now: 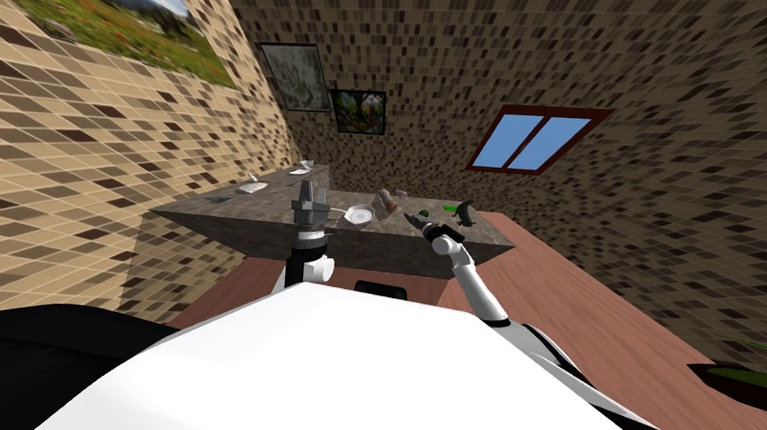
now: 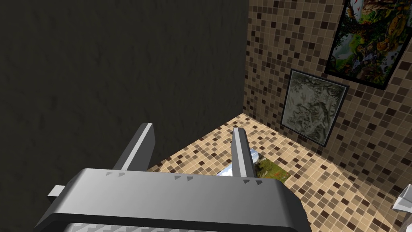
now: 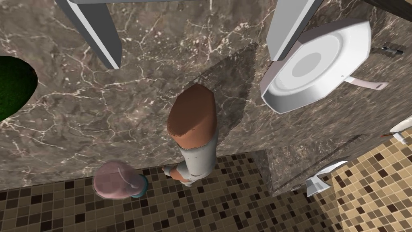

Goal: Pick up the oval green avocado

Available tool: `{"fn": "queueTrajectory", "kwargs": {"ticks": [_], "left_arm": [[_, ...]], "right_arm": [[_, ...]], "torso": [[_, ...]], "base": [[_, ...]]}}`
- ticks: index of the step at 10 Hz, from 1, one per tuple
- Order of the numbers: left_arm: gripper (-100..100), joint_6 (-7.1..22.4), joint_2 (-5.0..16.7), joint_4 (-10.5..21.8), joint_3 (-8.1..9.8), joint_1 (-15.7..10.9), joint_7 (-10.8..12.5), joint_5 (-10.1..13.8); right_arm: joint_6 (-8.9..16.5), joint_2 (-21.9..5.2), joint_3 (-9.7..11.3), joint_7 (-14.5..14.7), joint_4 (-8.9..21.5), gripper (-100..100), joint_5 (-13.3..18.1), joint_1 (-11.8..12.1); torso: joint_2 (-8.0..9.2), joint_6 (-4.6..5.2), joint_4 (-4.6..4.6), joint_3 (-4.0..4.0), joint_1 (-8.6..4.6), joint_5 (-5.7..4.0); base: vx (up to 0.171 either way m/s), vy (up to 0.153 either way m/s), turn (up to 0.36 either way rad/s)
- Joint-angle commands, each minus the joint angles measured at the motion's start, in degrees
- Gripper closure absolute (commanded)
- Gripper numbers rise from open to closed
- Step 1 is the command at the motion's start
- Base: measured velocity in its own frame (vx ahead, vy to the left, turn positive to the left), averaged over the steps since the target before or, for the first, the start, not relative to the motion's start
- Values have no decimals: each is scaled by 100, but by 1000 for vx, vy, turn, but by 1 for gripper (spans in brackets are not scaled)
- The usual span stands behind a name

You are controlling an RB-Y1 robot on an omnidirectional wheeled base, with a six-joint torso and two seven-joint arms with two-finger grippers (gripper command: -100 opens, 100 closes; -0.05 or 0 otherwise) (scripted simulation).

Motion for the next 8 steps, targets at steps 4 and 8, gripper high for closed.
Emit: {"fn": "queueTrajectory", "kwargs": {"ticks": [4,8], "left_arm": [[0,0,0,0,0,0,0,0],[0,0,0,0,0,0,0,0]], "right_arm": [[558,-135,15,-757,559,-100,-342,-440],[801,-188,13,-1375,809,-100,-478,-616]], "torso": [[0,0,0,0,0,0],[-1,1,0,-1,-5,-1]], "base": [[29,-4,-25],[32,-11,-20]]}}
